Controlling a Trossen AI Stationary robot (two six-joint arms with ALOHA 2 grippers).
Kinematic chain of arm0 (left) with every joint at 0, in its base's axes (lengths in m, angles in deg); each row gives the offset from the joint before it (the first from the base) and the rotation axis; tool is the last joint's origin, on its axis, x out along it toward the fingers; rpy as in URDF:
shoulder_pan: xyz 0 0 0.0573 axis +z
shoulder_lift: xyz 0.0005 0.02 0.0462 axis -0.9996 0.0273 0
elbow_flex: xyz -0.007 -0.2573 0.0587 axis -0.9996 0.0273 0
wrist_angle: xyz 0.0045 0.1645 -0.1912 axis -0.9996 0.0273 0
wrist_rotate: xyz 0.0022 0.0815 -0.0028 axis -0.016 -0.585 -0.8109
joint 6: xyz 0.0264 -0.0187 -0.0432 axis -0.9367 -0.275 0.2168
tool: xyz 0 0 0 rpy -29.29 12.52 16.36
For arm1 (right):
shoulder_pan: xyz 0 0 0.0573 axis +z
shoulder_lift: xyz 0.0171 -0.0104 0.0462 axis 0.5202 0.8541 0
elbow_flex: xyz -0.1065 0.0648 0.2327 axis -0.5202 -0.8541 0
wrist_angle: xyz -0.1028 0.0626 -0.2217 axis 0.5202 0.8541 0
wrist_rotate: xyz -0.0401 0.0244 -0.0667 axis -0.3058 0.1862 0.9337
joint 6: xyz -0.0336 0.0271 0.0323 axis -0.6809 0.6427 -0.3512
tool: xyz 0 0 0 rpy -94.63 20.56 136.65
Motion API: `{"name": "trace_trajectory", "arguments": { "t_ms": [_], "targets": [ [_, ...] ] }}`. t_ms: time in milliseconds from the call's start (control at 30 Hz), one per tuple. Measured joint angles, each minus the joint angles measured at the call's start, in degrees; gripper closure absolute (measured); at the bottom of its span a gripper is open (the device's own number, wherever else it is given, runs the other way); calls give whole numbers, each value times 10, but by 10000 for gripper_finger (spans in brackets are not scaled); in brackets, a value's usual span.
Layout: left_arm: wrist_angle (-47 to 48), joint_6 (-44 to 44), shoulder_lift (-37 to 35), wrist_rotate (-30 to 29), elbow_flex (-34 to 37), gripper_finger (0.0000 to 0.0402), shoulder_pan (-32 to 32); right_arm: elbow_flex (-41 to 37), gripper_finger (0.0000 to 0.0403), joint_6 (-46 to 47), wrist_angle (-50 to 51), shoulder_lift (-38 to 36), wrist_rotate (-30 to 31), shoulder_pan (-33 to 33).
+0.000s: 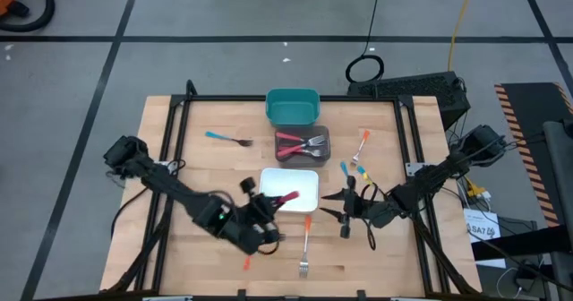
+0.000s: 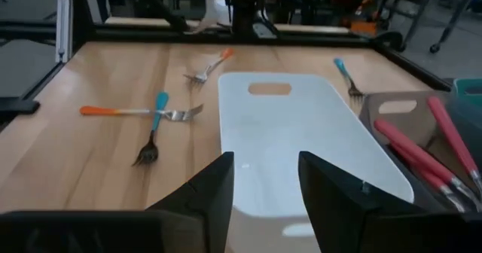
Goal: Sort silverware by color (type)
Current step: Put the pink fork into the black bin
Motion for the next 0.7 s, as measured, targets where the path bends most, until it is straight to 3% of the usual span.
{"name": "trace_trajectory", "arguments": {
  "t_ms": [233,433,700],
  "targets": [
    [-218,-186,-1,85,0,353,74,0,258,-19,-51,16,0,-8],
    [-359,-234,39,141,-1,353,108,0,243,-13,-57,13,-3,-6],
    [-528,-268,108,134,0,353,121,0,181,5,-50,13,-1,16]
  ]
}}
